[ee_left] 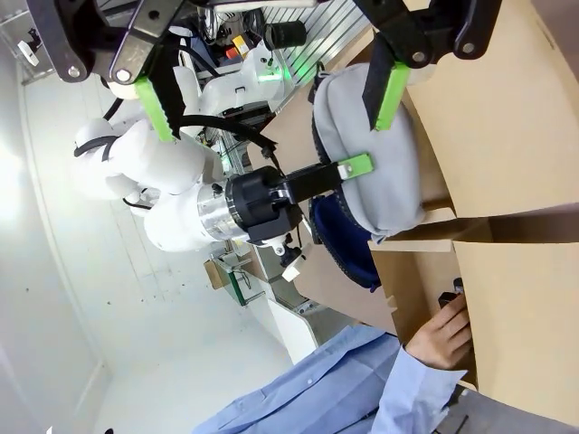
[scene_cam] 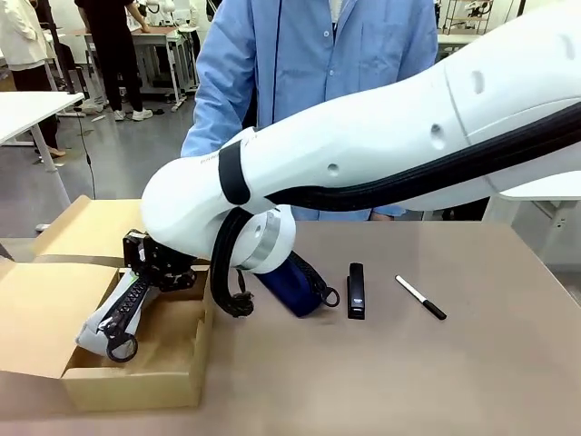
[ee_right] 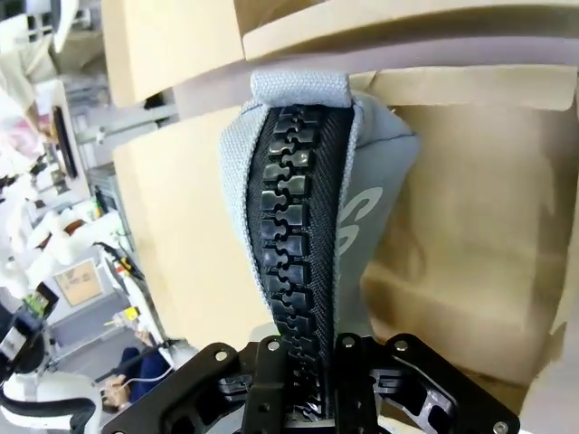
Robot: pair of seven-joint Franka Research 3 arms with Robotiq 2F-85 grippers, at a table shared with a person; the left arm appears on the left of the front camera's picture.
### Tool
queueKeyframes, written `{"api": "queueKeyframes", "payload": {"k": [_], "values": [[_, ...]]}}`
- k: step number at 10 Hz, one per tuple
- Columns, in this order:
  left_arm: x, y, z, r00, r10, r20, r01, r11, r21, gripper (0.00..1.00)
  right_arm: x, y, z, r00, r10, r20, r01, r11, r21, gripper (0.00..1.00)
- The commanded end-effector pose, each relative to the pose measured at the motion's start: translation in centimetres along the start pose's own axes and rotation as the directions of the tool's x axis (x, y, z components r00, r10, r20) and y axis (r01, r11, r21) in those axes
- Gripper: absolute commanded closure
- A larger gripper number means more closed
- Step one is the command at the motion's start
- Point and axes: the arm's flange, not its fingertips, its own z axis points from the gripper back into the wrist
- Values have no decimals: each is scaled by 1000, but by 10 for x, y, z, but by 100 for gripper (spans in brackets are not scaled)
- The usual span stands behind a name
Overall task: Place items inside the box.
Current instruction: Pick up a Pencil pouch or Stapler and place it inside the Mailer Box closest to the robot.
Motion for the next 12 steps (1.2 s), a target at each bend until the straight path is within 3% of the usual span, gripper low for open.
{"api": "queueKeyframes", "payload": {"k": [1, 5, 8, 12], "values": [[0, -1, -1, 1000, -22, 14, 22, 1000, -20, 0, 4, 29, -20, 1000, -22, 4, 22, 997, -67, 92], [0, -1, -1, 1000, -22, 14, 22, 1000, -20, 0, 9, 23, -46, 997, -54, -61, 42, 983, -179, 92], [0, -1, -1, 1000, -22, 14, 22, 1000, -20, 0, 4, 21, -55, 994, -54, -94, 35, 980, -198, 92], [0, -1, -1, 1000, -22, 14, 22, 1000, -20, 0, 7, 14, -55, 993, -104, -58, 90, 974, -207, 92]]}}
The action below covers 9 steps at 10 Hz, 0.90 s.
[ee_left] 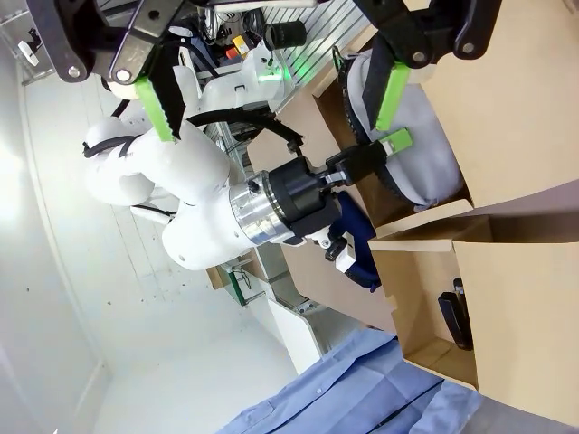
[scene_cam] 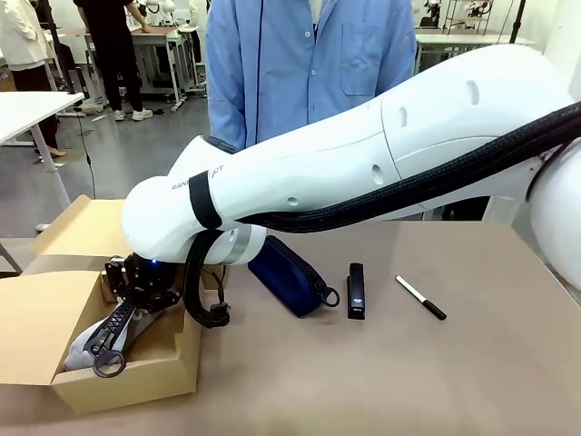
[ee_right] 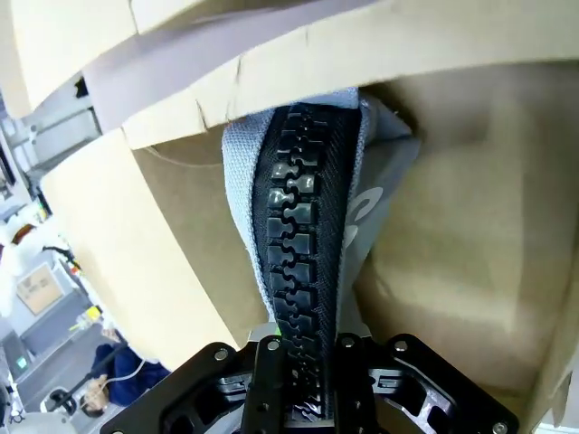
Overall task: Place items inside the box.
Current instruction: Pick up a Pencil pouch or Stapler and place it inside the Mailer Box closest to the robot.
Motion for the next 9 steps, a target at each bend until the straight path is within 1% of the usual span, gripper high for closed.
{"api": "queueKeyframes", "payload": {"k": [1, 3, 5, 8, 9], "values": [[0, -1, -1, 1000, -21, 15, 22, 1000, -20, 0, -1, 4, -3, 996, -50, 70, 54, 997, -57, 92], [0, -1, -1, 1000, -21, 15, 22, 1000, -20, 0, 0, 2, -3, 992, -54, 112, 66, 992, -109, 92], [0, -1, -1, 1000, -21, 15, 22, 1000, -20, 0, -1, 2, -4, 998, -36, 61, 43, 992, -120, 92], [0, -1, -1, 1000, -21, 15, 22, 1000, -20, 0, -1, 0, -5, 998, -42, 36, 46, 992, -121, 92], [0, -1, -1, 1000, -21, 15, 22, 1000, -20, 0, -2, 0, -4, 999, -49, 21, 50, 993, -105, 73]]}}
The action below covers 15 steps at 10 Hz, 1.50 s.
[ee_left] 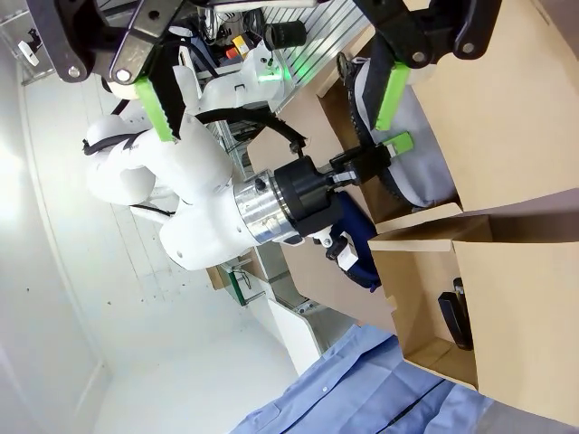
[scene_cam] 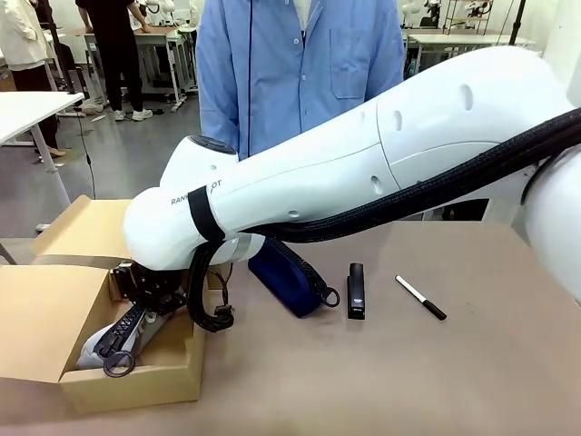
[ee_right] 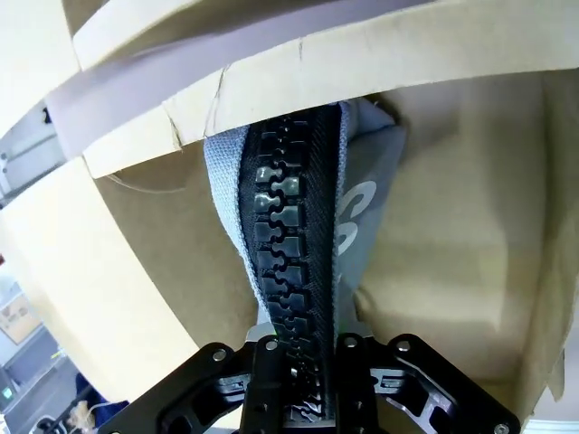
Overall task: Place items inside the box.
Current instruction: Pick up a Pencil pouch or Stapler and place it inside the Mailer Box closest to the robot.
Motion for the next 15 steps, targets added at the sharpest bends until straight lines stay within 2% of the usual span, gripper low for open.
{"api": "queueKeyframes", "payload": {"k": [1, 2, 3, 10, 12, 14, 15], "values": [[0, -1, -1, 1000, -21, 15, 22, 1000, -20, 0, -3, 2, 2, 999, -19, -35, 19, 1000, -1, 34], [0, -1, -1, 1000, -21, 15, 22, 1000, -20, 0, -4, 1, 3, 999, -20, -39, 20, 1000, 5, 15], [0, -1, -1, 1000, -21, 15, 22, 1000, -20, 0, -4, 0, 5, 999, -18, -52, 19, 1000, 20, 0], [0, -1, -1, 1000, -21, 15, 22, 1000, -20, 0, -14, -18, 45, 994, -18, -106, 24, 998, 50, 0], [0, -1, -1, 1000, -21, 15, 22, 1000, -20, 0, -18, -29, 62, 992, 16, -128, -8, 998, 62, 0], [0, -1, -1, 1000, -21, 15, 22, 1000, -20, 0, -26, -49, 91, 983, 76, -166, -55, 990, 129, 0], [0, -1, -1, 1000, -21, 15, 22, 1000, -20, 0, -35, -75, 125, 962, 154, -227, -100, 968, 231, 0]]}}
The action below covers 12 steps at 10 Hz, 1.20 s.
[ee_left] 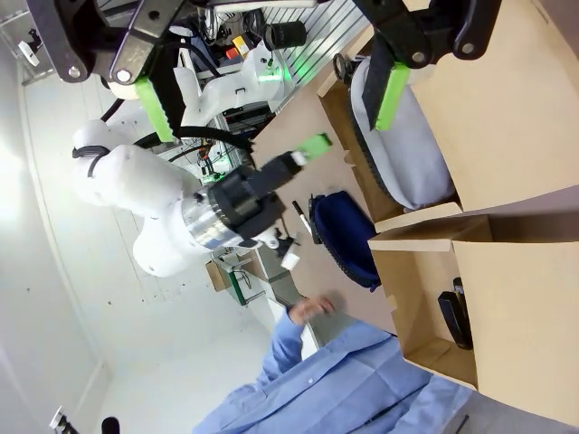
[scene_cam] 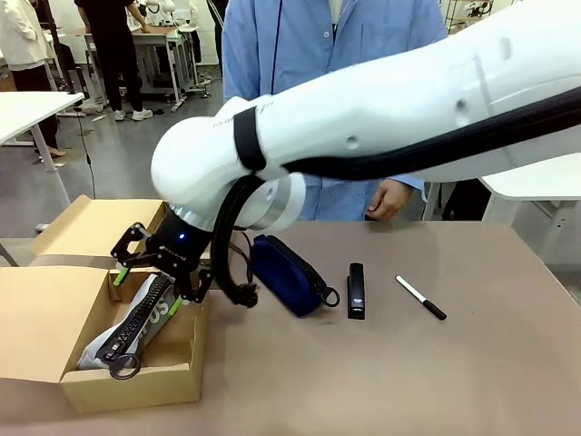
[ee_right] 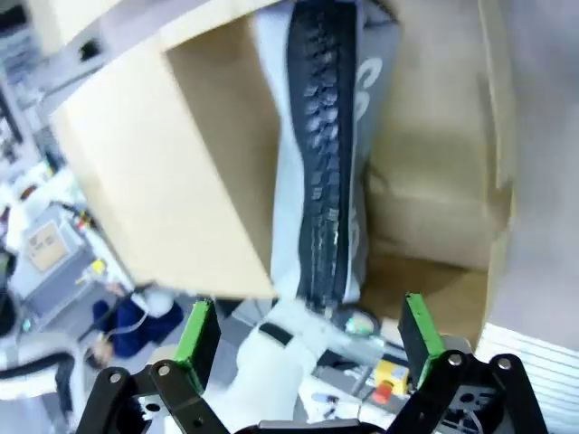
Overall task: Place items inside the box.
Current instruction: Pick up a Pencil pouch or Stapler and place it inside the Mailer Box closest to the robot.
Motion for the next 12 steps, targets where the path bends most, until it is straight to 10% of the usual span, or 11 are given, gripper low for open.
{"api": "queueKeyframes", "payload": {"k": [1, 5, 6, 7, 12], "values": [[0, -1, -1, 1000, -21, 15, 21, 1000, -20, 0, -42, -77, 88, 988, 50, -145, -15, 973, 232, 0], [0, -1, -1, 1000, -21, 15, 21, 1000, -20, 0, -123, -176, 141, 960, 142, -240, 4, 854, 520, 0], [0, -1, -1, 1000, -21, 15, 21, 1000, -20, 0, -130, -167, 123, 994, 27, -105, 28, 873, 486, 0], [0, -1, -1, 1000, -21, 15, 21, 1000, -20, 0, -83, -118, 157, 961, 177, -213, -38, 847, 530, 0], [0, -1, -1, 1000, -21, 15, 21, 1000, -20, 0, -105, -142, 151, 956, 155, -251, -16, 876, 482, 0]]}}
